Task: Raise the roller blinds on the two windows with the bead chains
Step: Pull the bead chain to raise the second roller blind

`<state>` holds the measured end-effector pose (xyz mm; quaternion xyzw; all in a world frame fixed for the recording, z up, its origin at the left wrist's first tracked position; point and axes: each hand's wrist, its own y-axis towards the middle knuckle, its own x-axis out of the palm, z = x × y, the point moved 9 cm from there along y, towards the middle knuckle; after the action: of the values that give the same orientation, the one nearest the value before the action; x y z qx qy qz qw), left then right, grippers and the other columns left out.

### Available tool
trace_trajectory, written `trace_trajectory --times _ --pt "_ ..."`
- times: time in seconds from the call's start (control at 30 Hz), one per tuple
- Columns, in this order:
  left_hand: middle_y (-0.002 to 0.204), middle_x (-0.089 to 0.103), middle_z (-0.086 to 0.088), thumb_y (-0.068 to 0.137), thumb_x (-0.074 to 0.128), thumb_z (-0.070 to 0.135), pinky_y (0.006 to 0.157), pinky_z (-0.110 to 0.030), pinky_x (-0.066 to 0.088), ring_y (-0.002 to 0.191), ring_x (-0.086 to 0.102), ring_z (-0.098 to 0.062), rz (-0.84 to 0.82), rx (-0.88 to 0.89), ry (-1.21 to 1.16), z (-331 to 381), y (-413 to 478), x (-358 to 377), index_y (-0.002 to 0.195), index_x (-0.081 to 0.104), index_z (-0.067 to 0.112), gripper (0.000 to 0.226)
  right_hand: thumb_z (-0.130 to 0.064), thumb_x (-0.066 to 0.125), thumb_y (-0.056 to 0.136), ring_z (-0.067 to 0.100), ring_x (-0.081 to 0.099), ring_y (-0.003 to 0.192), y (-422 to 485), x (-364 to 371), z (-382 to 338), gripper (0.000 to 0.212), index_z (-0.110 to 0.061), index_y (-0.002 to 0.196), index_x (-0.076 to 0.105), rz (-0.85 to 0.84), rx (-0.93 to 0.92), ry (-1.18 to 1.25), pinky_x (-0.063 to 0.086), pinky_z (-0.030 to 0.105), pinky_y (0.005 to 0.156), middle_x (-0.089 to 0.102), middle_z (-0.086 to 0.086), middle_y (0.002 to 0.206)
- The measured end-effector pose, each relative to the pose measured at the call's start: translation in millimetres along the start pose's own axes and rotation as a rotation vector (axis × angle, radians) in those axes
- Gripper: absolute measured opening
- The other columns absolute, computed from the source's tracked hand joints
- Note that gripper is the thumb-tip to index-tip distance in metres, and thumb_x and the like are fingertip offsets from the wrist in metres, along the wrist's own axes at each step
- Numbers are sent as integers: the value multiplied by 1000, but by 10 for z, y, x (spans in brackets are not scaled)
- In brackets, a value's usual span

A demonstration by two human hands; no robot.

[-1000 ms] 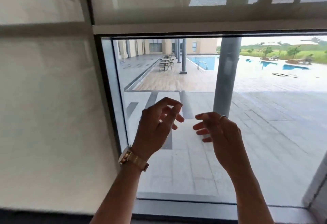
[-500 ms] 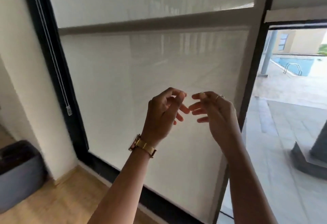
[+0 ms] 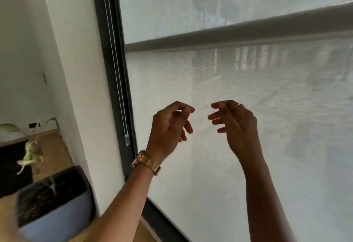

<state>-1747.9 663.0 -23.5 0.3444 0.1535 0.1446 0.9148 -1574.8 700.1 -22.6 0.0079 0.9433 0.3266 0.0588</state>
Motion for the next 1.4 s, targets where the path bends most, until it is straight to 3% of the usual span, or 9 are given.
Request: trace_trajectory --times 0.5,0.63,0.73,0.87,1.0,1.13,1.2,1.27,1.4 --pt "64 67 -6 97 50 24 45 -19 45 50 60 -13 272 -197 72 -3131 1977 -2512 96 68 8 24 -22 49 96 18 69 66 1918 3450 1415 23 -14 89 70 -227 55 150 53 30 55 73 6 70" --pt "71 70 -2 97 49 22 56 -13 49 60 65 -6 244 -207 256 -3848 2646 -3113 94 67 9 23 -20 52 95 18 69 65 2511 4503 1668 21 -12 88 70 -292 87 135 51 29 54 72 5 70" --pt "88 73 -5 95 51 19 74 -24 54 79 68 -13 209 -176 349 -4321 3168 -3437 99 66 9 19 -17 54 93 12 68 66 2947 5159 1861 17 -11 88 70 -321 65 76 54 28 57 71 2 71" --pt "120 65 -9 94 53 18 90 -35 54 108 62 -25 175 -222 328 -4918 3718 -3532 116 58 10 24 -21 61 90 13 68 77 3440 5798 2107 14 -12 92 71 -336 -13 -67 60 37 71 70 -2 81" --pt "141 50 -7 96 49 20 90 -26 41 124 53 -24 109 -236 290 -5383 4211 -3358 133 45 13 38 -19 57 92 11 65 87 3994 6300 2367 16 -15 101 70 -342 -64 -131 58 41 84 69 -2 99" --pt "135 53 -11 96 46 12 92 -31 46 117 57 -28 252 -256 298 -5724 4511 -3372 133 43 14 37 -16 47 96 19 65 97 4455 6676 2506 26 -10 116 63 -364 -48 -149 56 39 90 66 11 119" --pt "127 59 -10 96 44 15 84 -37 56 103 64 -26 320 -259 336 -5841 4587 -3357 133 41 18 37 -15 45 97 24 64 102 4671 6837 2512 27 -8 119 61 -357 -58 -142 54 45 94 65 13 119" --pt "123 63 -6 97 45 18 67 -28 55 94 66 -22 367 -216 445 -5847 4629 -3312 135 40 18 39 -16 45 97 25 64 104 4851 6954 2479 29 -9 121 59 -329 -61 -126 54 47 94 65 13 119" --pt "124 64 -7 96 49 25 64 -28 51 95 70 -26 406 -93 616 -5834 4672 -3217 140 38 15 47 -18 50 95 24 63 105 5078 7112 2395 26 -10 118 59 -243 -73 -89 53 46 95 66 11 115"
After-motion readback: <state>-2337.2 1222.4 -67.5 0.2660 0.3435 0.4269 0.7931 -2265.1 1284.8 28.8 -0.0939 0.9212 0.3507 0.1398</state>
